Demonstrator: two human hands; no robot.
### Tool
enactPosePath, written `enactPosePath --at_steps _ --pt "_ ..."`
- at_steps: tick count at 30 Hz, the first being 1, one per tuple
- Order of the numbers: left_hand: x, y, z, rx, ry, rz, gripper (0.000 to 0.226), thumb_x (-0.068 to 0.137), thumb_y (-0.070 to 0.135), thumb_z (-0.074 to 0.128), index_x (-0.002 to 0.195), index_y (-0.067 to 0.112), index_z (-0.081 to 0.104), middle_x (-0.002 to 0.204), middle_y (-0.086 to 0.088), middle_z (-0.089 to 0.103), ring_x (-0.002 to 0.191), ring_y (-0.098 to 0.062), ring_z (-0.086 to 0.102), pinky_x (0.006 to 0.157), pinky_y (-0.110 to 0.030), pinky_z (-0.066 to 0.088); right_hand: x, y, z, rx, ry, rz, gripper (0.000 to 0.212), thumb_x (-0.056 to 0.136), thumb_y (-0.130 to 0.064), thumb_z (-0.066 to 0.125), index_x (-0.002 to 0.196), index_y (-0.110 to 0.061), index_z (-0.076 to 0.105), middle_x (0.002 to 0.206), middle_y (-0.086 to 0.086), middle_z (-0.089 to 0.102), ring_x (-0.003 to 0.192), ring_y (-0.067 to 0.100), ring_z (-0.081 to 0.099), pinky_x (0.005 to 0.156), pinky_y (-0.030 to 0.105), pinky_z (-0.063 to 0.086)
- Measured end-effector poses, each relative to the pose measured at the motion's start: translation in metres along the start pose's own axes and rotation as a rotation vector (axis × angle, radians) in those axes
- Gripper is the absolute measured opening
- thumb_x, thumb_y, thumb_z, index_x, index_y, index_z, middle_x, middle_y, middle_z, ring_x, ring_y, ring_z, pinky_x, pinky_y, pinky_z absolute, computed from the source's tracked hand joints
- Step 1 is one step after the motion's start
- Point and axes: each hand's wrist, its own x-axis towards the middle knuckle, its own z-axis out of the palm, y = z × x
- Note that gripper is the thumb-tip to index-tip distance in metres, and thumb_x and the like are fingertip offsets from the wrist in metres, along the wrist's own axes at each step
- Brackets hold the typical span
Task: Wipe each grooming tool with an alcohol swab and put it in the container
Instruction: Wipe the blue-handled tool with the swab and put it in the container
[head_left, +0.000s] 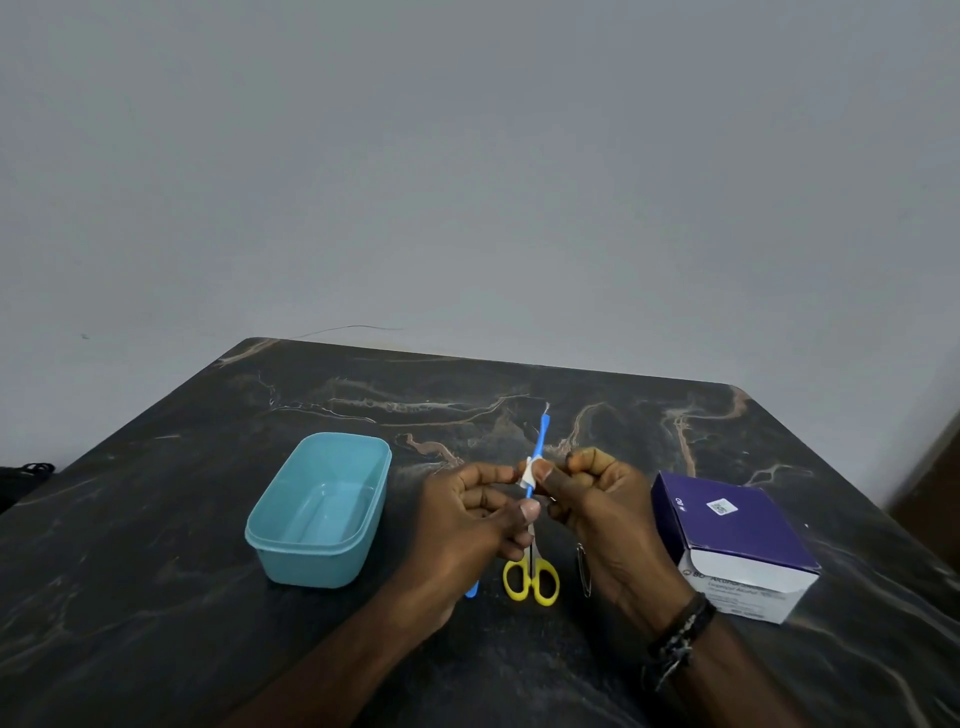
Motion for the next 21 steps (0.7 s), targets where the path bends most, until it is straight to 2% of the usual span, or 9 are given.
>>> enactPosePath --at_steps 3,7,10,12,14,15,18,21 --pt "0.0006 0.0004 -0.0014 0.017 -0.004 0.028 0.028 0.078 -0.001 0.075 0.101 0.012 0.065 0.063 -0.011 0.068 0.057 -0.021 0.066 0.053 -0.028 0.056 -0.0010 0.0005 0.0008 -0.010 -0.010 0.006 0.022 0.078 -0.002 0.072 0.074 -0.011 0.053 0.053 -0.002 0.063 0.055 0.013 0.062 0.053 0.026 0.047" --pt "0.0006 -0.0010 -0.0019 0.085 -0.054 0.024 0.018 0.079 -0.002 0.073 0.093 0.007 0.067 0.063 -0.011 0.066 0.054 -0.017 0.064 0.052 -0.028 0.056 0.0003 -0.0012 -0.0003 0.028 0.081 -0.022 0.024 0.078 0.000 0.073 0.071 -0.013 0.054 0.070 0.012 0.070 0.068 0.027 0.066 0.050 0.023 0.048" --pt "0.0002 -0.0031 0.0002 0.124 -0.080 0.018 0.014 0.080 -0.002 0.072 0.092 0.004 0.069 0.064 -0.011 0.066 0.055 -0.016 0.063 0.053 -0.029 0.057 0.0016 -0.0027 -0.0018 0.084 0.122 -0.034 0.026 0.079 0.003 0.071 0.070 -0.014 0.053 0.072 0.011 0.073 0.075 0.031 0.068 0.048 0.022 0.047" --pt "-0.0002 -0.0020 0.0001 0.119 -0.066 0.024 0.012 0.081 -0.002 0.071 0.089 0.007 0.069 0.064 -0.009 0.066 0.055 -0.016 0.063 0.053 -0.027 0.056 0.0019 -0.0030 -0.0018 0.080 0.109 -0.031 0.025 0.079 0.002 0.071 0.070 -0.014 0.053 0.072 0.011 0.074 0.077 0.032 0.070 0.051 0.025 0.048" --pt "0.0004 -0.0002 -0.0007 0.096 -0.038 0.029 0.011 0.083 -0.002 0.069 0.087 0.009 0.069 0.062 -0.006 0.066 0.053 -0.015 0.062 0.052 -0.024 0.055 0.0017 -0.0010 -0.0007 0.031 0.079 -0.016 0.023 0.078 -0.002 0.073 0.071 -0.013 0.054 0.078 0.018 0.072 0.081 0.034 0.068 0.057 0.029 0.048" --pt "0.0007 0.0008 -0.0013 0.085 -0.025 0.030 0.011 0.083 -0.002 0.069 0.086 0.009 0.069 0.061 -0.005 0.066 0.053 -0.014 0.062 0.052 -0.024 0.054 0.0011 0.0006 0.0002 0.005 0.063 -0.004 0.023 0.078 -0.004 0.073 0.071 -0.013 0.054 0.076 0.019 0.069 0.079 0.035 0.065 0.058 0.031 0.047" --pt "0.0018 0.0019 -0.0022 0.084 -0.005 0.036 0.009 0.083 0.000 0.069 0.087 0.008 0.069 0.064 -0.007 0.067 0.053 -0.013 0.062 0.051 -0.023 0.053 0.0005 0.0039 0.0017 -0.015 0.039 0.016 0.024 0.077 -0.005 0.074 0.070 -0.014 0.053 0.058 0.004 0.062 0.073 0.029 0.057 0.056 0.030 0.044" --pt "0.0007 0.0026 -0.0011 0.095 -0.026 0.044 0.009 0.084 0.000 0.069 0.085 0.010 0.070 0.063 -0.004 0.067 0.053 -0.012 0.062 0.052 -0.022 0.053 -0.0005 -0.0013 0.0000 0.000 0.062 -0.014 0.026 0.076 -0.001 0.074 0.069 -0.013 0.053 0.062 0.007 0.065 0.068 0.028 0.062 0.054 0.028 0.045"
